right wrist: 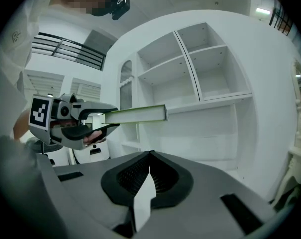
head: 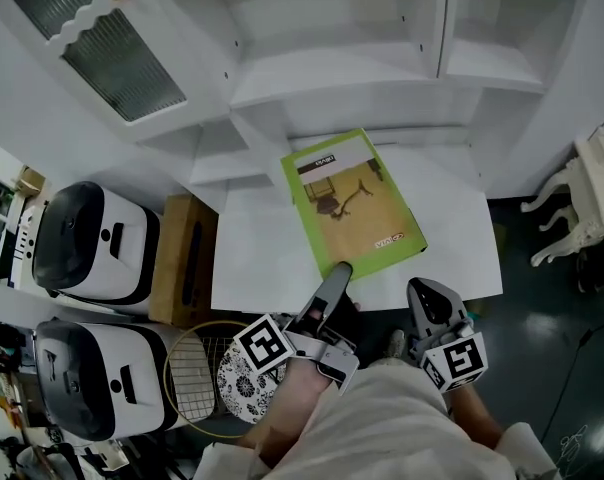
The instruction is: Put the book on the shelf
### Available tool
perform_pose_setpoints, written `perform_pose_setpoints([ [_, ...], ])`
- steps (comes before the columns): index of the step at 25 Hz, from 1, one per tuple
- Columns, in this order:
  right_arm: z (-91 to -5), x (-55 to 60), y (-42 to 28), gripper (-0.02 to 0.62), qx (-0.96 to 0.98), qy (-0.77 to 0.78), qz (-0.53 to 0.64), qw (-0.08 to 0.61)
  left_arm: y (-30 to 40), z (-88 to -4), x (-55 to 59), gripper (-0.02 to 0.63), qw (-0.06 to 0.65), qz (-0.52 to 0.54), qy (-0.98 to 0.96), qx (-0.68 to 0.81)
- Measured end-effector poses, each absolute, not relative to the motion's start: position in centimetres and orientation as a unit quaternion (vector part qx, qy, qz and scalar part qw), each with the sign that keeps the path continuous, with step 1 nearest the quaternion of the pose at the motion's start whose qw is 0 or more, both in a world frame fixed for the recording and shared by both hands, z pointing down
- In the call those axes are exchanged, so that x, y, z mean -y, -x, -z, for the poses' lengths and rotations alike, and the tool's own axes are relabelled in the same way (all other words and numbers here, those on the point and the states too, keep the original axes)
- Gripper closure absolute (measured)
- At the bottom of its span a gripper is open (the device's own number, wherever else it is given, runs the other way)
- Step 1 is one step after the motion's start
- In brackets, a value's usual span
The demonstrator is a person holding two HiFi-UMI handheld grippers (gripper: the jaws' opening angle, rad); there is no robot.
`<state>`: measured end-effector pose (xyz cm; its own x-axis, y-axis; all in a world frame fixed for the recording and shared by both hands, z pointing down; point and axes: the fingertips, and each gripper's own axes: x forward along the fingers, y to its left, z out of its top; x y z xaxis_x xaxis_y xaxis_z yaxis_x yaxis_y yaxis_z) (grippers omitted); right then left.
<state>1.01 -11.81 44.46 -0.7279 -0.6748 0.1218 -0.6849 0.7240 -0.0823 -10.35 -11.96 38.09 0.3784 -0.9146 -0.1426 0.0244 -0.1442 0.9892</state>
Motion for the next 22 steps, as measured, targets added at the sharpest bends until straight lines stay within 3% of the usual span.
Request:
perform_pose_setpoints([
  [22,-44.3,10.8,0.1,0.577,0.924,-0.376,-0.055,0.042,11.0,-30.2,15.6,0.462,0.519,0.438,-0.653,0.336],
])
